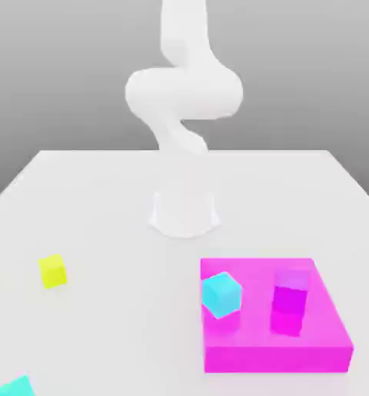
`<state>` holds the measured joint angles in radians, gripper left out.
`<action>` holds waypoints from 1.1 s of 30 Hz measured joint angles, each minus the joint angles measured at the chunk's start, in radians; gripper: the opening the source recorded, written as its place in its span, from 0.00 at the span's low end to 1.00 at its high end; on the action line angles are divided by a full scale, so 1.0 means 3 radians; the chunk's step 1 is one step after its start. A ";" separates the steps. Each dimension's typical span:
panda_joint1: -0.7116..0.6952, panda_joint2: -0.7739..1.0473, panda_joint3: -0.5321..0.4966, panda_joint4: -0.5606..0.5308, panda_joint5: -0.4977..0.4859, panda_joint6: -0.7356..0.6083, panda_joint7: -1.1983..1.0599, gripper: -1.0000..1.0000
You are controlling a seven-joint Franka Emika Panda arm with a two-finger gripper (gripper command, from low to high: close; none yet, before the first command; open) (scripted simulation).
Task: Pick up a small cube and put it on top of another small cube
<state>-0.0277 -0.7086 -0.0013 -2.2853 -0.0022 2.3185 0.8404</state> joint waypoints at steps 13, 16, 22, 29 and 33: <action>-0.0410 0.1591 -0.0102 0.0256 -0.0038 0.0322 0.0703 0.50; -0.0480 0.1954 -0.0153 0.0314 -0.0027 0.0395 0.0850 0.50; -0.0664 0.2680 -0.0235 0.0431 0.0039 0.0542 0.1111 0.50; -0.0805 0.3532 -0.0341 0.0567 0.0211 0.0710 0.1354 0.50; -0.0893 0.4018 -0.0348 0.0654 0.0326 0.0895 0.1415 0.50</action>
<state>-0.2957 0.4968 -0.1056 -2.0890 0.0956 2.5870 1.2651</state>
